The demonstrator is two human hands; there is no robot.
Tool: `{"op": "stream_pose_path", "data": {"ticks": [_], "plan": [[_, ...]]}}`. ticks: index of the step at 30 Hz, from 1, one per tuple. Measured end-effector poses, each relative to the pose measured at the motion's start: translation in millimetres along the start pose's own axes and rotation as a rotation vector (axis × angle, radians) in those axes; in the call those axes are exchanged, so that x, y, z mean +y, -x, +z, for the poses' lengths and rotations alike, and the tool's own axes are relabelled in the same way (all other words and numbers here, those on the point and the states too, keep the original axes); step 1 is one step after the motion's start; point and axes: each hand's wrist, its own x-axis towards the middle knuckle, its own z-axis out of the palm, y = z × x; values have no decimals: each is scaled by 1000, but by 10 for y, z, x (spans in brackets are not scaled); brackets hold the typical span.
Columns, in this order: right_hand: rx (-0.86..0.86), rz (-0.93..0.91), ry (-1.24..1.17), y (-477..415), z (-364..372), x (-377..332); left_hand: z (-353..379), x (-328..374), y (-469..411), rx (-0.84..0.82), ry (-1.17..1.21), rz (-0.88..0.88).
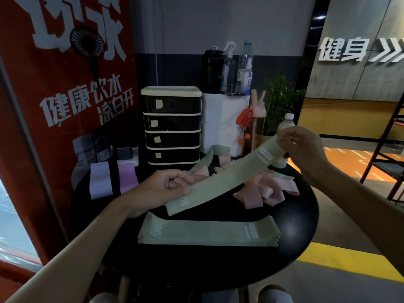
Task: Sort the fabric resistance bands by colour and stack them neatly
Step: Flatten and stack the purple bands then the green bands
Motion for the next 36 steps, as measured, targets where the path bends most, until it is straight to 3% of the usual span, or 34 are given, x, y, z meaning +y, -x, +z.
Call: {"op": "stream_pose_path", "data": {"ticks": [5, 12, 16, 23, 36], "plan": [[-134, 36, 117, 411, -146, 311, -238, -87, 205, 23, 77, -118], [-184, 145, 155, 934, -184, 515, -236, -263, 360, 347, -1, -111], [-257, 164, 139, 1132, -196, 533, -186, -315, 423, 434, -184, -55], [-285, 194, 168, 1241, -162, 641, -170, -453, 472, 419, -313, 17], [-360, 10, 405, 1270, -105, 834, -70, -518, 514, 399, -574, 84]]}}
